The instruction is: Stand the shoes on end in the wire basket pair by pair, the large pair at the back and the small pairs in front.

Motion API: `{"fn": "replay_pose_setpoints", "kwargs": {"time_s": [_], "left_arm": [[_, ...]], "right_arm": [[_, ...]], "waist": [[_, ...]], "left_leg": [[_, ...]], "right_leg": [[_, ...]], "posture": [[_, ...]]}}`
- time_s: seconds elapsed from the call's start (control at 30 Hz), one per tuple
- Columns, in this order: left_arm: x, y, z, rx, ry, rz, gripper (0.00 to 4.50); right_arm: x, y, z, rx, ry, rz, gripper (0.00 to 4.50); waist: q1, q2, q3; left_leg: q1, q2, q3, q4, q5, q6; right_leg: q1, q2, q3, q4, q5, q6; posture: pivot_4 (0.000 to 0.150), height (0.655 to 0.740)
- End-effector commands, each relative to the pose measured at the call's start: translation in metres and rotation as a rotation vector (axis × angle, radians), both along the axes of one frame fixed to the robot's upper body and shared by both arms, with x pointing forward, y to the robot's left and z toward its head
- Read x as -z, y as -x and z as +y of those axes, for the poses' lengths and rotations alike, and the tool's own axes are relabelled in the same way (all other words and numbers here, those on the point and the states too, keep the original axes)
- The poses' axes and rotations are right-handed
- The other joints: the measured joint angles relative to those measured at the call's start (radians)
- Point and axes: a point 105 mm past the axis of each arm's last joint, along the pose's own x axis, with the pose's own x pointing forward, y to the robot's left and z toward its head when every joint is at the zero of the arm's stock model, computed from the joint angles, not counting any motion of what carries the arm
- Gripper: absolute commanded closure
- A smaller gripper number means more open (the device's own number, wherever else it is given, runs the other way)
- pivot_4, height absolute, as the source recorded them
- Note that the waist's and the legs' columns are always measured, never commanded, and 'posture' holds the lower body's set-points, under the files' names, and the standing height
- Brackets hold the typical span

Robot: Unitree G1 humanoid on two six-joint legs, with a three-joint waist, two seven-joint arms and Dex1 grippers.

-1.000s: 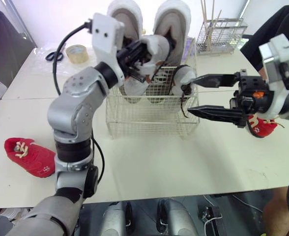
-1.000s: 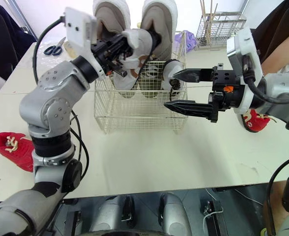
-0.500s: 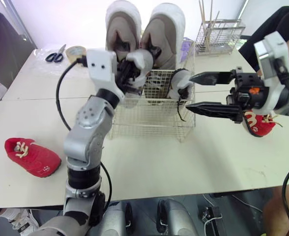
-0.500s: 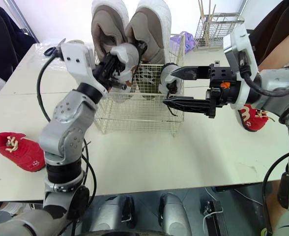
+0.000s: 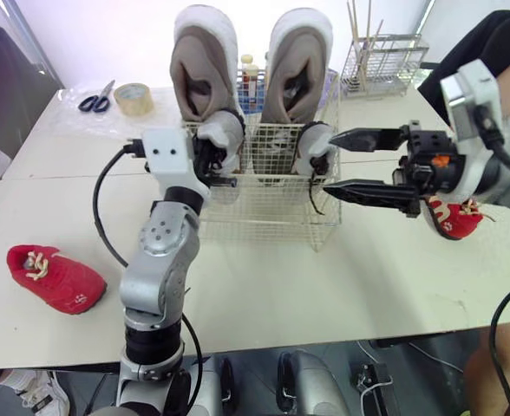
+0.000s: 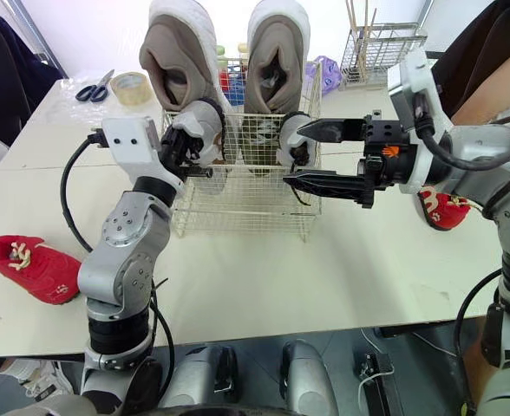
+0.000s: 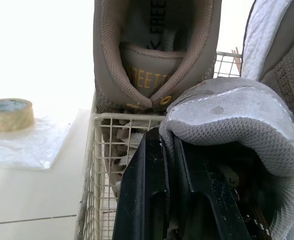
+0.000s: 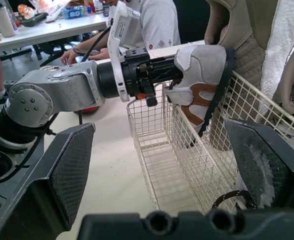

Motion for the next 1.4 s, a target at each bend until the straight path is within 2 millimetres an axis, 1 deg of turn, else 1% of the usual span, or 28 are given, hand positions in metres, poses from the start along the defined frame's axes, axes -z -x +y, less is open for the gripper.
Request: {"fn": "replay_pose_setpoints", "kwargs": {"time_s": [0.03,0.13,0.17,0.3,0.37,0.5,0.57,0.63,0.67,0.7,0.77,0.8,0.83,0.87,0.9,0.93,0.97,1.0,1.03,1.07,1.1,1.13,1.17,1.23,1.27,1.3,1.33,1.4], "left_arm": [[0.006,0.002,0.005,0.023,-0.024,0.026,3.03],[-0.003,0.010,0.006,0.064,-0.019,-0.011,1.55],[-0.007,0.013,0.008,0.078,-0.026,-0.027,1.12],[-0.024,0.043,0.017,0.166,-0.119,-0.092,1.12],[-0.028,0.049,0.020,0.182,-0.130,-0.092,1.12],[-0.043,0.059,0.034,0.185,-0.141,-0.119,1.12],[-0.056,0.057,0.049,0.212,-0.078,-0.132,1.12],[-0.066,0.062,0.053,0.333,-0.027,-0.147,0.55],[-0.062,0.065,0.052,0.399,-0.050,-0.112,0.18],[-0.056,0.068,0.050,0.454,-0.072,-0.065,0.04],[-0.035,0.081,0.039,0.611,-0.100,0.051,0.04],[-0.025,0.086,0.033,0.661,-0.125,0.098,0.04],[-0.018,0.091,0.027,0.709,-0.134,0.132,0.04],[-0.012,0.097,0.019,0.766,-0.127,0.154,0.04],[-0.008,0.102,0.013,0.805,-0.117,0.167,0.04],[-0.003,0.108,0.002,0.855,-0.103,0.177,0.04],[0.005,0.119,-0.010,0.932,-0.085,0.206,0.04],[0.012,0.128,-0.021,0.990,-0.072,0.228,0.04],[0.018,0.134,-0.031,1.031,-0.069,0.245,0.04],[0.025,0.141,-0.037,1.073,-0.077,0.264,0.04],[0.029,0.145,-0.042,1.090,-0.086,0.272,0.04],[0.032,0.147,-0.047,1.101,-0.092,0.275,0.04],[0.038,0.149,-0.049,1.110,-0.097,0.288,0.04],[0.051,0.151,-0.053,1.122,-0.115,0.309,0.04],[0.056,0.152,-0.055,1.123,-0.138,0.314,0.04],[0.060,0.154,-0.058,1.137,-0.146,0.323,0.04],[0.062,0.156,-0.058,1.147,-0.150,0.326,0.04],[0.064,0.159,-0.062,1.157,-0.141,0.313,0.04]], "right_arm": [[-0.013,0.002,0.002,-0.017,-0.014,-0.063,0.00],[-0.013,0.000,0.001,-0.021,-0.015,-0.063,0.00],[-0.013,0.000,0.000,-0.021,-0.015,-0.062,0.00],[-0.009,-0.002,0.001,-0.034,-0.014,-0.045,0.00],[-0.008,-0.003,0.000,-0.037,-0.013,-0.040,0.00],[-0.006,-0.006,-0.002,-0.038,-0.021,-0.024,0.00],[-0.013,-0.012,-0.006,-0.008,-0.082,-0.025,0.00],[-0.022,-0.015,-0.011,0.012,-0.139,-0.025,0.00],[-0.027,-0.017,-0.015,0.033,-0.168,-0.033,0.00],[-0.032,-0.019,-0.021,0.059,-0.192,-0.045,0.00],[-0.041,-0.029,-0.038,0.152,-0.232,-0.077,0.00],[-0.044,-0.035,-0.049,0.221,-0.244,-0.100,0.00],[-0.047,-0.040,-0.058,0.284,-0.253,-0.121,0.00],[-0.048,-0.046,-0.072,0.372,-0.260,-0.148,0.00],[-0.048,-0.049,-0.082,0.430,-0.264,-0.165,0.00],[-0.050,-0.052,-0.102,0.526,-0.297,-0.185,0.00],[-0.048,-0.054,-0.127,0.675,-0.328,-0.224,0.00],[-0.045,-0.054,-0.153,0.815,-0.353,-0.259,0.00],[-0.039,-0.051,-0.175,0.930,-0.360,-0.281,0.00],[-0.028,-0.045,-0.192,1.036,-0.356,-0.289,0.00],[-0.018,-0.041,-0.203,1.093,-0.335,-0.286,0.00],[-0.012,-0.037,-0.211,1.126,-0.319,-0.282,0.00],[0.004,-0.030,-0.218,1.169,-0.290,-0.261,0.00],[0.045,-0.011,-0.232,1.284,-0.207,-0.221,0.00],[0.058,-0.002,-0.238,1.335,-0.161,-0.224,0.00],[0.066,0.005,-0.245,1.390,-0.165,-0.217,0.00],[0.073,0.010,-0.247,1.421,-0.170,-0.210,0.00],[0.090,0.016,-0.242,1.411,-0.138,-0.167,0.00]], "waist": [[0.001,0.000,0.000],[0.004,0.000,0.000],[0.004,-0.001,0.000],[-0.003,-0.001,0.001],[0.002,-0.001,0.001],[0.011,-0.001,0.001],[0.018,-0.002,0.001],[0.021,-0.002,0.001],[0.021,-0.002,0.001],[0.020,-0.001,0.001],[0.021,-0.001,0.001],[0.021,-0.001,0.001],[0.023,-0.002,0.001],[0.025,-0.002,0.001],[0.026,-0.002,0.002],[0.028,-0.002,0.001],[0.030,-0.002,0.001],[0.031,-0.002,0.001],[0.034,-0.003,0.001],[0.037,-0.003,0.001],[0.038,-0.002,0.001],[0.039,-0.001,0.000],[0.038,0.000,0.000],[0.041,0.002,-0.002],[0.042,0.003,-0.003],[0.043,0.004,-0.003],[0.042,0.007,-0.003],[0.030,0.015,-0.007]], "left_leg": [[0.000,0.000,0.000,0.000,0.000,0.000],[-0.001,0.000,0.000,0.000,0.000,0.000],[-0.001,0.000,0.000,0.000,0.000,0.000],[-0.002,0.000,0.000,0.000,0.000,0.000],[-0.002,0.000,-0.001,0.000,0.000,-0.001],[-0.002,-0.001,-0.001,0.001,0.000,-0.001],[-0.002,-0.001,-0.001,0.001,0.000,0.000],[-0.002,-0.001,-0.001,0.002,0.001,-0.001],[-0.002,-0.001,-0.001,0.002,0.001,-0.003],[-0.002,-0.001,-0.001,0.001,0.003,-0.005],[-0.002,-0.001,-0.001,0.001,0.003,-0.006],[-0.002,-0.001,-0.001,0.001,0.003,-0.006],[-0.002,-0.001,0.000,0.001,0.003,-0.006],[-0.002,-0.002,0.000,0.001,0.003,-0.006],[-0.002,-0.002,0.000,0.001,0.003,-0.006],[-0.002,-0.002,0.000,0.001,0.003,-0.005],[-0.002,-0.003,-0.001,0.001,0.003,-0.005],[-0.002,-0.003,-0.001,0.001,0.003,-0.005],[-0.002,-0.003,-0.002,0.001,0.002,-0.005],[-0.002,-0.004,-0.001,0.001,0.002,-0.005],[-0.002,-0.004,-0.001,0.001,0.002,-0.004],[-0.002,-0.004,-0.001,0.001,0.002,-0.004],[-0.002,-0.004,-0.001,0.001,0.002,-0.005],[0.000,-0.003,-0.001,-0.001,0.003,-0.006],[0.001,-0.002,-0.001,-0.001,0.004,-0.007],[0.002,-0.001,-0.002,-0.002,0.004,-0.008],[0.003,-0.001,-0.001,-0.004,0.004,-0.008],[0.003,-0.001,0.000,-0.005,0.002,-0.005]], "right_leg": [[0.000,0.000,0.000,0.000,0.000,0.000],[0.000,0.000,0.000,0.000,0.000,0.000],[0.000,-0.001,0.000,0.000,0.000,0.000],[-0.001,-0.001,0.000,0.000,0.000,0.000],[-0.001,-0.001,-0.001,0.000,0.000,0.000],[0.000,-0.002,-0.001,-0.001,0.000,0.000],[0.000,-0.001,-0.001,-0.001,0.000,0.000],[0.000,-0.001,-0.001,-0.001,0.000,0.000],[0.000,-0.001,-0.001,-0.001,0.000,0.000],[0.000,-0.001,-0.001,-0.001,0.000,0.000],[0.000,0.000,-0.001,-0.001,0.000,0.000],[0.000,0.000,-0.001,-0.001,0.000,0.000],[0.000,0.000,-0.001,-0.001,0.000,0.000],[0.000,0.000,-0.001,-0.002,0.000,0.000],[0.000,-0.001,-0.001,-0.002,0.000,0.000],[0.000,-0.001,-0.001,-0.002,0.000,0.000],[0.001,-0.001,-0.001,-0.002,0.000,0.000],[0.002,-0.002,-0.002,-0.004,0.000,0.000],[0.003,-0.002,-0.002,-0.004,0.000,0.000],[0.003,-0.003,-0.002,-0.004,0.000,0.000],[0.003,-0.003,-0.001,-0.004,0.000,0.000],[0.003,-0.002,-0.001,-0.004,0.000,0.000],[0.003,-0.002,-0.001,-0.004,0.000,0.000],[0.003,0.000,-0.001,-0.004,0.000,0.000],[0.004,0.002,-0.001,-0.004,-0.001,0.000],[0.004,0.003,-0.001,-0.004,-0.001,0.000],[0.003,0.003,0.000,-0.004,-0.001,0.000],[0.002,0.004,0.001,-0.004,-0.001,-0.001]], "posture": [[0.150,0.7400],[0.150,0.7400],[0.150,0.7400],[0.150,0.7400],[0.150,0.7400],[0.150,0.7400],[0.150,0.7400],[0.150,0.7400],[0.150,0.7400],[0.150,0.7400],[0.150,0.7400],[0.150,0.7400],[0.150,0.7400],[0.150,0.7400],[0.150,0.7400],[0.150,0.7400],[0.150,0.7400],[0.150,0.7400],[0.150,0.7400],[0.150,0.7400],[0.150,0.7400],[0.150,0.7400],[0.150,0.7400],[0.150,0.7400],[0.150,0.7400],[0.150,0.7400],[0.150,0.7400],[0.150,0.7400]]}}
